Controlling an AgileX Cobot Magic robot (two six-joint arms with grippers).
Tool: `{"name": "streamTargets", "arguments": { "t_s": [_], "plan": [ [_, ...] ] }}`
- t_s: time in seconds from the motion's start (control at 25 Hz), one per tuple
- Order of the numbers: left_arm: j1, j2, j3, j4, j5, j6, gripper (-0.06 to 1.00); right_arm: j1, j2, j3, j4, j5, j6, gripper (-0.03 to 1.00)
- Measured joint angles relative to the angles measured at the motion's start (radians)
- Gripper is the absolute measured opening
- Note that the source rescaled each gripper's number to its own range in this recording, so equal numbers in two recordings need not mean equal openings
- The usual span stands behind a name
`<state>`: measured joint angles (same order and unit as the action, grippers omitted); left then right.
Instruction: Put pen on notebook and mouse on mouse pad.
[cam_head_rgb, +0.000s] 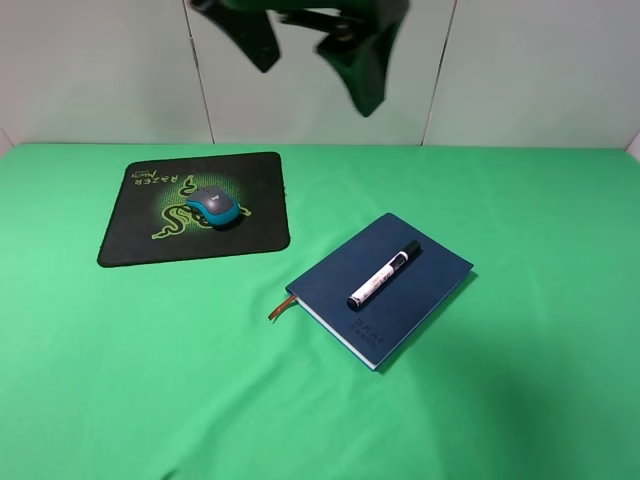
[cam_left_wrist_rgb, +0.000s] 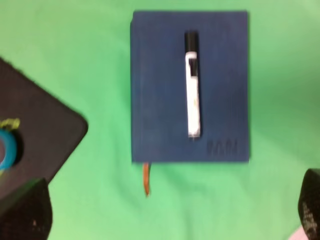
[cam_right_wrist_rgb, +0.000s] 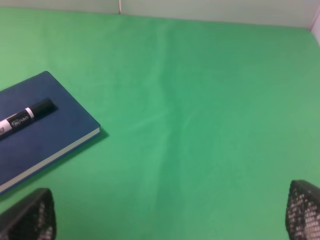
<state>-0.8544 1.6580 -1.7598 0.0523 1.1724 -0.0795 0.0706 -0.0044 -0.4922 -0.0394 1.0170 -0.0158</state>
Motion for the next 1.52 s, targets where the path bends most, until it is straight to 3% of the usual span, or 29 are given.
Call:
{"name": "streamTargets", "arguments": {
  "t_s": [0.6,0.92,1.08,1.52],
  "plan": [
    [0.0,-0.713,0.665,0.001,0.0,0.032,0.97,0.0,0.0,0.0,0.001,0.0,0.0,1.0],
    [0.009,-1.059,0.86,0.06,0.001,0.032,0.97,0.0,0.0,0.0,0.001,0.0,0.0,1.0],
    [0.112,-1.175,0.943,0.074,0.001,0.032,0.97,0.0,0.0,0.0,0.001,0.0,0.0,1.0],
    [0.544,-1.306,1.158,0.04,-0.017,0.032,0.97,0.0,0.0,0.0,0.001,0.0,0.0,1.0]
  ]
}}
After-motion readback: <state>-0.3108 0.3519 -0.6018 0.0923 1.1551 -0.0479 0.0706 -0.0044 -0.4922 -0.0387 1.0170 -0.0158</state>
